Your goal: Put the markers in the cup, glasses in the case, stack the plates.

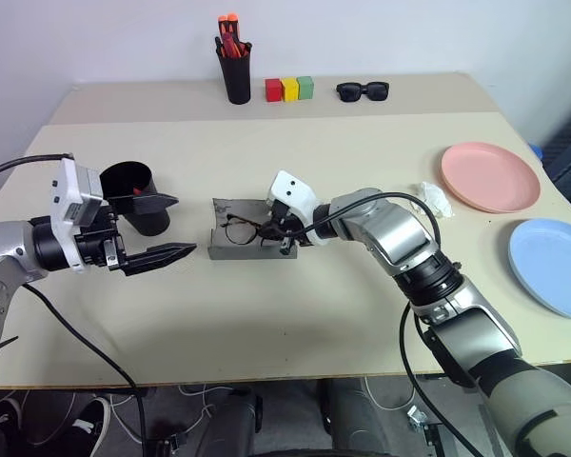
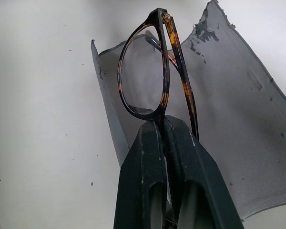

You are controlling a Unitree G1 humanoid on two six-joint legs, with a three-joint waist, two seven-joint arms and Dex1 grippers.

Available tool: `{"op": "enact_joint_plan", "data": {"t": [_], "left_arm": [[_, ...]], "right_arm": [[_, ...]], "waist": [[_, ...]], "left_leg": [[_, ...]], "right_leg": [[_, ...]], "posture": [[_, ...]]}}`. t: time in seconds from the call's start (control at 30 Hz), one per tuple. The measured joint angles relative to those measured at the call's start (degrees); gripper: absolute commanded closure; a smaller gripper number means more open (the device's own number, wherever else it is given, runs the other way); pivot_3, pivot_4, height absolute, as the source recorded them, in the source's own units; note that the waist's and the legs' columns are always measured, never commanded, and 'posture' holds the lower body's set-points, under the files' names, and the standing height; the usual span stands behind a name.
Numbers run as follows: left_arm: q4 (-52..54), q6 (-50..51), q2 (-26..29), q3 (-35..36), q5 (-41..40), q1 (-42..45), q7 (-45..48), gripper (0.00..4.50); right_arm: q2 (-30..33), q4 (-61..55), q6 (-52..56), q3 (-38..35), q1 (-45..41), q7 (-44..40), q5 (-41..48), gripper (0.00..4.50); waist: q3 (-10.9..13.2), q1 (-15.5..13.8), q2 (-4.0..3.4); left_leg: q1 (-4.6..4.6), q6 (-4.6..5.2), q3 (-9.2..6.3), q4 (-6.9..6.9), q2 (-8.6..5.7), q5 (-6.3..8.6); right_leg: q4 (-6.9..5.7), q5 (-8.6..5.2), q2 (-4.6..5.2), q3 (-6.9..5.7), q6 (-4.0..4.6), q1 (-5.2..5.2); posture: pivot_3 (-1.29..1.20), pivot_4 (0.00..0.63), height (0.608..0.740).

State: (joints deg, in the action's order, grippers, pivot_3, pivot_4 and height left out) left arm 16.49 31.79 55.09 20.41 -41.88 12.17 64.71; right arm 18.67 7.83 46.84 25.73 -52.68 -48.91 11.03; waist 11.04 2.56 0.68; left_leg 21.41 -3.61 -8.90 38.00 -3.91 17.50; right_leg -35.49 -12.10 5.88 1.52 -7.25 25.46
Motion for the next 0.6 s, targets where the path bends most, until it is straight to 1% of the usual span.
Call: {"op": "enact_joint_plan", "data": {"t": [0.03, 0.13, 0.2, 0.27, 0.37, 0.47, 0.6], "left_arm": [[0.05, 0.10, 0.00, -0.01, -0.01, 0.00, -0.05, 0.00], [0.35, 0.30, -0.01, -0.01, -0.03, -0.02, -0.23, 0.00], [0.51, 0.32, -0.03, 0.00, -0.03, -0.02, -0.43, 0.00], [0.50, 0.34, -0.04, 0.00, -0.03, -0.02, -0.65, 0.00], [0.50, 0.35, -0.04, 0.00, -0.03, -0.02, -0.80, 0.00], [0.50, 0.34, -0.04, -0.01, -0.02, -0.01, -1.00, 0.00], [0.46, 0.35, -0.15, -0.11, -0.02, 0.14, -1.20, 0.00]], "right_arm": [[-0.17, 0.23, -0.12, -0.04, 0.00, 0.00, -0.13, 4.46], [-0.66, 0.92, -0.08, -0.13, 0.01, -0.20, -0.17, 3.49], [-0.82, 1.28, 0.05, -0.13, 0.07, -0.74, -0.15, 2.58], [-0.80, 1.32, 0.08, -0.13, 0.07, -0.95, -0.16, 1.52], [-0.79, 1.48, 0.12, -0.14, 0.07, -0.95, -0.25, 0.08], [-0.75, 1.86, 0.01, -0.52, 0.04, -0.94, -0.64, 0.03], [-0.73, 2.77, 0.25, -3.65, -0.03, -0.88, -0.31, 0.03]], "waist": [[0.00, 0.01, 0.00], [0.00, 0.00, 0.00], [0.00, -0.01, 0.00], [0.00, -0.01, 0.00], [0.00, -0.01, 0.00], [0.00, -0.01, 0.00], [0.00, -0.02, 0.00]], "left_leg": [[0.00, 0.00, 0.00, 0.00, 0.00, 0.00], [0.00, -0.01, 0.00, 0.00, 0.00, 0.00], [0.00, -0.02, 0.00, 0.00, 0.00, -0.01], [0.00, -0.02, 0.00, 0.00, 0.00, -0.01], [0.00, -0.02, 0.00, 0.00, 0.00, -0.01], [0.00, -0.02, 0.00, 0.00, 0.00, -0.01], [0.00, -0.04, 0.00, 0.00, 0.00, -0.02]], "right_leg": [[-0.01, 0.00, 0.00, 0.00, 0.00, 0.00], [-0.01, 0.00, 0.00, 0.00, 0.00, 0.00], [-0.01, 0.00, 0.00, 0.00, 0.00, 0.00], [-0.01, 0.00, 0.00, 0.00, 0.00, 0.00], [-0.01, 0.00, 0.00, 0.00, 0.00, 0.00], [-0.01, 0.00, 0.00, 0.00, 0.00, 0.00], [-0.01, 0.00, 0.00, 0.00, 0.00, 0.00]], "posture": [[0.00, 0.150, 0.740], [0.00, 0.150, 0.740], [0.00, 0.150, 0.740], [0.00, 0.150, 0.740], [0.00, 0.150, 0.740], [0.00, 0.150, 0.740], [0.00, 0.150, 0.740]]}}
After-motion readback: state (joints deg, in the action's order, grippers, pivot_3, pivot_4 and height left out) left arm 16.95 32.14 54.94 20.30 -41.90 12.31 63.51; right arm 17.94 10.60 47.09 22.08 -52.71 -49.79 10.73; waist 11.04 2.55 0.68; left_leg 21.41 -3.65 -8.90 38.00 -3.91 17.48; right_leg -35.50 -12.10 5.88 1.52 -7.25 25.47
